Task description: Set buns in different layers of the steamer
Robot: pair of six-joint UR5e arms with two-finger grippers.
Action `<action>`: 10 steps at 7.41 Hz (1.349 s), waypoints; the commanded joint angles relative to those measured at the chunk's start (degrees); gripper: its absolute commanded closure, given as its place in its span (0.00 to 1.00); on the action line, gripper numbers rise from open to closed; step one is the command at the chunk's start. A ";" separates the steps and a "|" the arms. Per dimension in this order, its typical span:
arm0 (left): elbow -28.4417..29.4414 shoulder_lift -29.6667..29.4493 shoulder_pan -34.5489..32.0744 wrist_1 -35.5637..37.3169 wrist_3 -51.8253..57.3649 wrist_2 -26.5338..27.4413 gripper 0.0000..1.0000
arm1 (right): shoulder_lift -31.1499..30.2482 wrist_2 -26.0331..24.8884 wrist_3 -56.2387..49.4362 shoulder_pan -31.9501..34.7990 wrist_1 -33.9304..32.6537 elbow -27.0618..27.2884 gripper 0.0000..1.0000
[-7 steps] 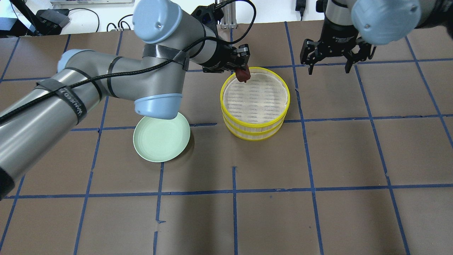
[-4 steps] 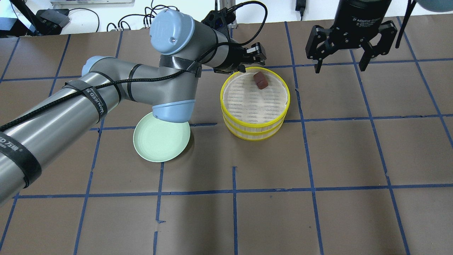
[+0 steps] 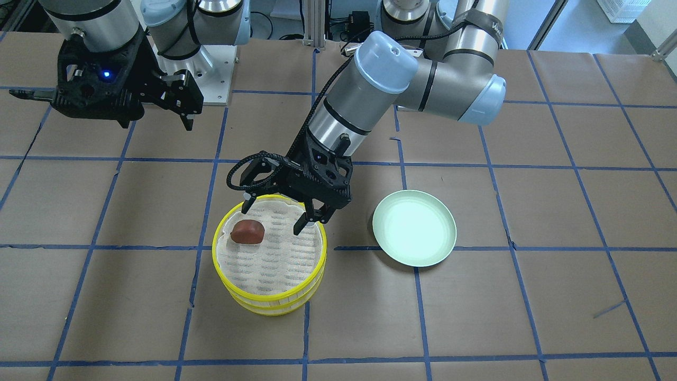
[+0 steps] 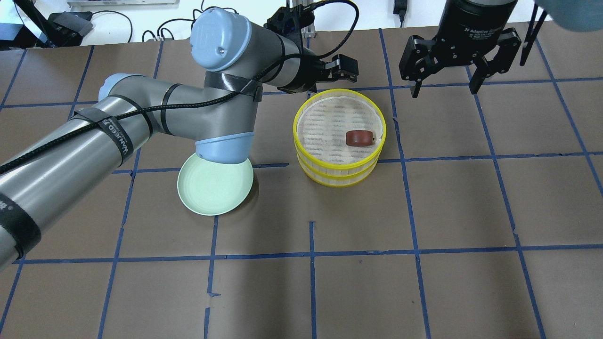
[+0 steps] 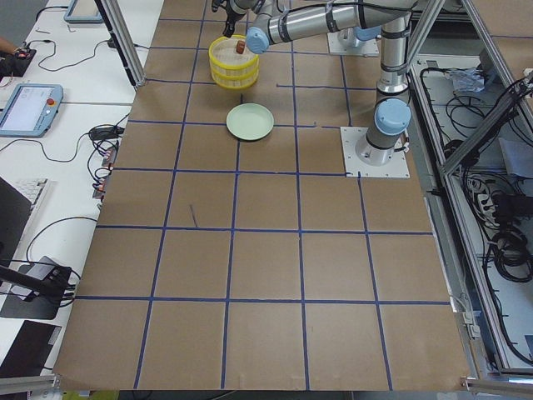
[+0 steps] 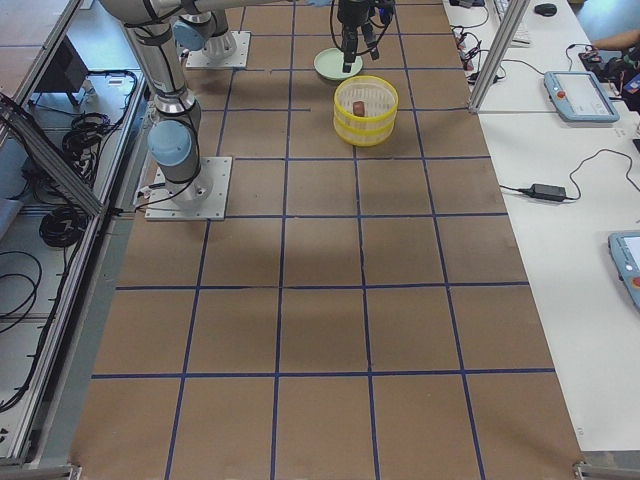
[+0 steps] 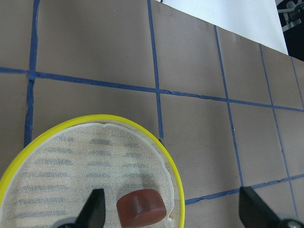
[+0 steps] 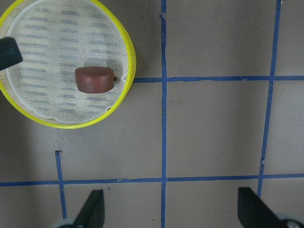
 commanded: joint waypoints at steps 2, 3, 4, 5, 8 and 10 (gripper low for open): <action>1.06 7.07 5.77 -19.85 18.45 0.14 0.00 | -0.06 0.42 -0.05 -0.02 -0.71 0.84 0.00; 2.21 11.71 9.63 -33.95 20.61 0.31 0.00 | -0.06 0.42 -0.05 0.23 -0.63 0.92 0.00; 3.17 15.93 12.80 -45.75 21.50 0.92 0.00 | -0.14 0.42 0.12 0.32 -0.63 0.92 0.00; 4.49 19.19 14.40 -55.00 21.51 6.50 0.00 | -0.23 0.42 0.12 0.06 -0.63 0.92 0.00; 5.91 19.75 14.68 -62.74 20.37 14.11 0.00 | -0.15 0.59 0.04 0.24 -1.76 0.92 0.00; 5.47 19.66 14.68 -62.13 20.45 15.52 0.00 | -0.15 2.96 -0.14 -0.03 -3.44 1.36 0.00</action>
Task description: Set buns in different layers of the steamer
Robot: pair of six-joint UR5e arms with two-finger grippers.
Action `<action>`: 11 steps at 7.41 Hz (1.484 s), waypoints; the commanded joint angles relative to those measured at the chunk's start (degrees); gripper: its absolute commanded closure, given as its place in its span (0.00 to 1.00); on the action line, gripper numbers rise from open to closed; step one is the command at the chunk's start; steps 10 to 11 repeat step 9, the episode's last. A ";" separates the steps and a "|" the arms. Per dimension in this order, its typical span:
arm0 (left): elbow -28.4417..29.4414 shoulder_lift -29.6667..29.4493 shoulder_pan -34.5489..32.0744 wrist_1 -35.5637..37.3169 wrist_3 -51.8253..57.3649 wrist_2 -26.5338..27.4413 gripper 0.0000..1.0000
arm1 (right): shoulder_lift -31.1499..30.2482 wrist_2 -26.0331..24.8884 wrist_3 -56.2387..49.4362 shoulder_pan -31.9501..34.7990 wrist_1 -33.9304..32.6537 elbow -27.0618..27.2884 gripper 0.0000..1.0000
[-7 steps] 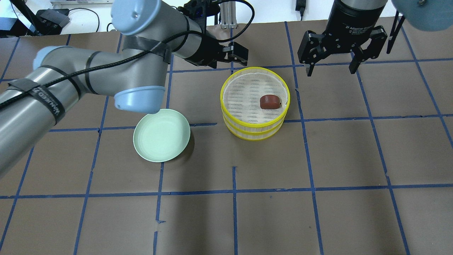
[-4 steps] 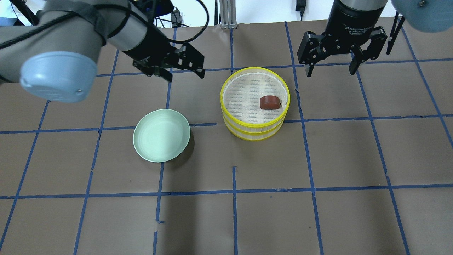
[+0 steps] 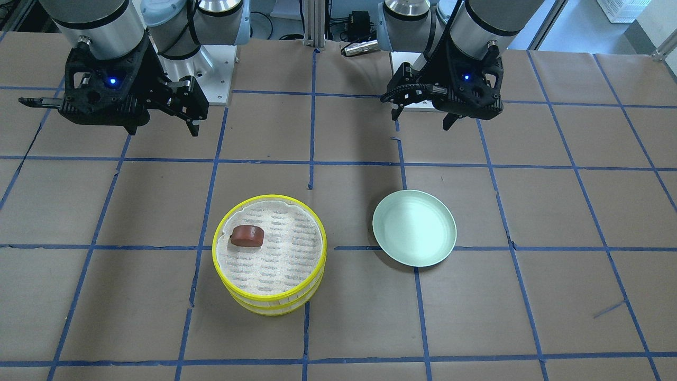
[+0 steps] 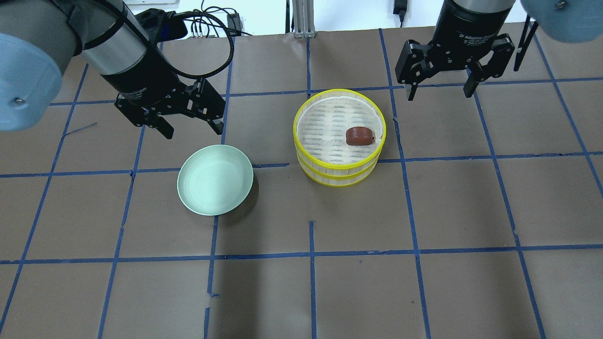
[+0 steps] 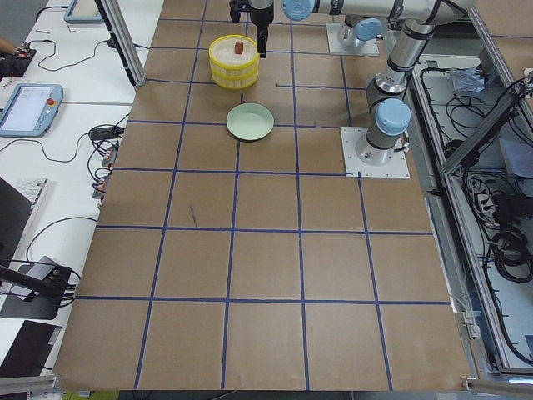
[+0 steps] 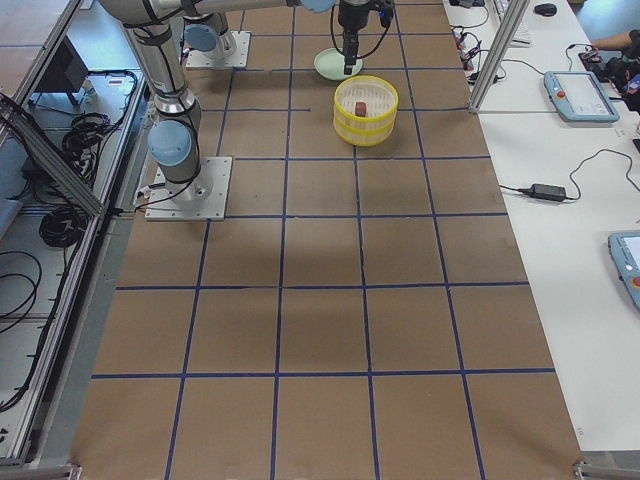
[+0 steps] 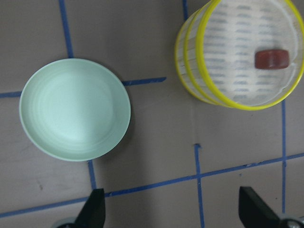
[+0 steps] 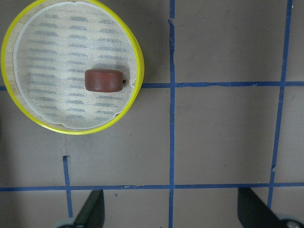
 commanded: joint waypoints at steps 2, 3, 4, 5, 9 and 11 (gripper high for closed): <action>-0.51 0.15 0.01 1.47 -0.16 5.30 0.00 | -0.07 1.01 -0.03 0.17 -0.84 0.18 0.00; -0.51 0.06 0.18 1.57 0.19 5.32 0.00 | -0.07 1.01 -0.03 0.17 -0.84 0.18 0.00; -0.60 0.06 0.44 1.74 0.63 5.49 0.00 | -0.07 1.01 -0.03 0.26 -0.84 0.18 0.00; -0.69 0.15 0.45 1.74 0.55 5.49 0.00 | -0.07 1.10 -0.03 0.26 -0.84 0.18 0.00; -0.77 0.85 0.45 1.39 0.37 5.93 0.00 | -0.07 1.01 0.15 0.26 -0.84 0.27 0.00; -0.77 0.85 0.45 1.39 0.37 5.93 0.00 | -0.07 1.01 0.15 0.26 -0.84 0.27 0.00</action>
